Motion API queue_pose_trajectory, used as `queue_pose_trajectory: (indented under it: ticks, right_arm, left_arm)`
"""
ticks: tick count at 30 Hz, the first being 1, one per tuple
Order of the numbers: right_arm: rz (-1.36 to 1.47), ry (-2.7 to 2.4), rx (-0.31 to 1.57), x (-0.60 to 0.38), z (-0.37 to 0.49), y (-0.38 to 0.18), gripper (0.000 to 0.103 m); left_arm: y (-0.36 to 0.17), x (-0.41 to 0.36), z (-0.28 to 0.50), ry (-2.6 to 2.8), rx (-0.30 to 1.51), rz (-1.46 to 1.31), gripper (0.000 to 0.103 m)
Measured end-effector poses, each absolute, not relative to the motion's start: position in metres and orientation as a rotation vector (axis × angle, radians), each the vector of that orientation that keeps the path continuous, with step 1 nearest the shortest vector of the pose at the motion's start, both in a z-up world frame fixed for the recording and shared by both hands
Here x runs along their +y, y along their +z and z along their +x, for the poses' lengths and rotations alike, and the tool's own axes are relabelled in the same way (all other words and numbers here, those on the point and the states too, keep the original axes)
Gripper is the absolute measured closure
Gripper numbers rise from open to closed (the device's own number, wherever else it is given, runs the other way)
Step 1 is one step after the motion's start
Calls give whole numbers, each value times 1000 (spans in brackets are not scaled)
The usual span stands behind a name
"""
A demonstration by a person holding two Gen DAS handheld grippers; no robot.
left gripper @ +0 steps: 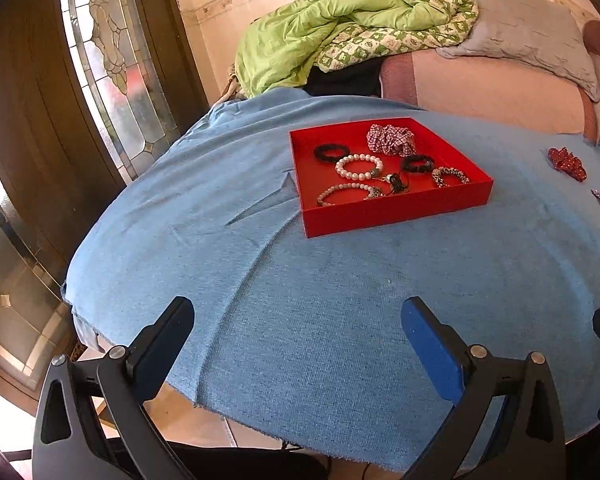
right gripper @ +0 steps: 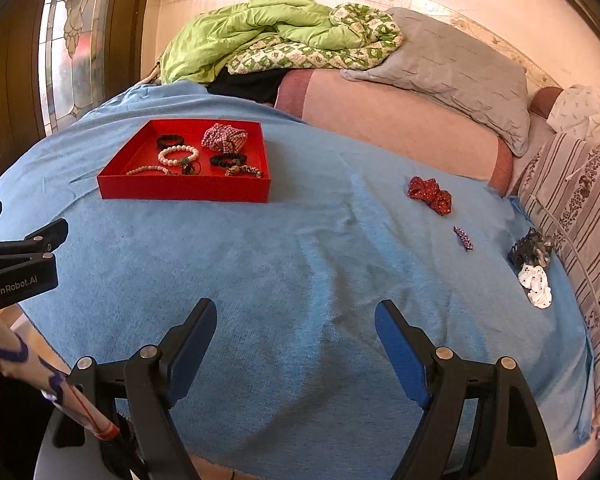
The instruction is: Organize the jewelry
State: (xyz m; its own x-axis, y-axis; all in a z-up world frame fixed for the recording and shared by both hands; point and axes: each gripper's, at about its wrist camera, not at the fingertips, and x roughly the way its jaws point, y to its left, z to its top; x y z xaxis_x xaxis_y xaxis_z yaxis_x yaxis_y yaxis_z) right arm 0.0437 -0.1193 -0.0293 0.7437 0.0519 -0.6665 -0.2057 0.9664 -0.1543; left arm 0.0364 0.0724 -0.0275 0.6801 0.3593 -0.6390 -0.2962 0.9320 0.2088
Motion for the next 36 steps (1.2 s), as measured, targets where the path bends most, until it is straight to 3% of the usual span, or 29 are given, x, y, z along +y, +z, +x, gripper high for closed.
queue_pose_trajectory:
  ticks: [36]
  right_arm:
    - [-236, 148, 717, -118, 40, -29, 18]
  left_arm:
    - [-27, 69, 33, 360, 723, 113, 0]
